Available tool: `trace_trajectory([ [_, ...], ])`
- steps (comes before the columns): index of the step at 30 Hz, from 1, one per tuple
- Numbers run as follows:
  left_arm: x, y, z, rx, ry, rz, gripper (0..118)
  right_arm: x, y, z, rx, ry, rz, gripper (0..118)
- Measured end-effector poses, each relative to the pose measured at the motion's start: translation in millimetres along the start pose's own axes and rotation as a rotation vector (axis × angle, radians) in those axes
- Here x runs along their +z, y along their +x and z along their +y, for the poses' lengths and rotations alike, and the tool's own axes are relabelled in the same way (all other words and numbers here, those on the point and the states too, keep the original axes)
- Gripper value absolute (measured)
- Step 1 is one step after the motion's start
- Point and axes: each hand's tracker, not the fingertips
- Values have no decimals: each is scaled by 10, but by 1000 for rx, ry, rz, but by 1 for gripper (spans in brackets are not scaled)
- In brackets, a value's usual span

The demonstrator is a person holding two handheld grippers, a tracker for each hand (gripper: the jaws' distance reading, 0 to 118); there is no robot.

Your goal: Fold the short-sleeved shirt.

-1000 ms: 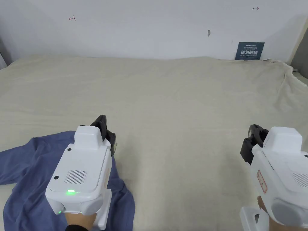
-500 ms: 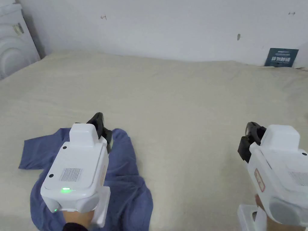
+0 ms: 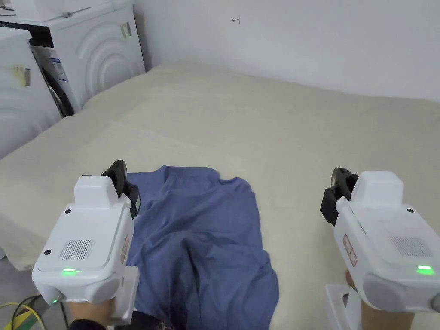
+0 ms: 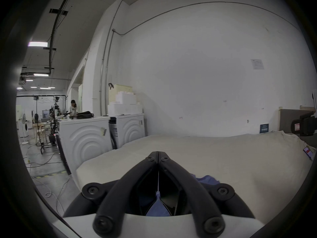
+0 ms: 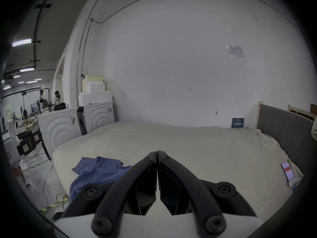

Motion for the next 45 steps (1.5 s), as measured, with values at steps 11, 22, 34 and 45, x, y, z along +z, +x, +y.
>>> trace_trajectory([
  [11,96,-310,-134,-14,-38,56,1,-178,-316,-77,16,-24,82,0],
  [22,-228,-88,-245,-9,-167,-79,1,-193,-154,-64,25,-29,54,0],
  [34,-1168,414,-929,23,-685,-186,67,-236,36,-187,41,-71,0,0],
  [45,-1531,903,-1525,20,-981,-163,103,-304,292,-409,44,-146,-43,0],
])
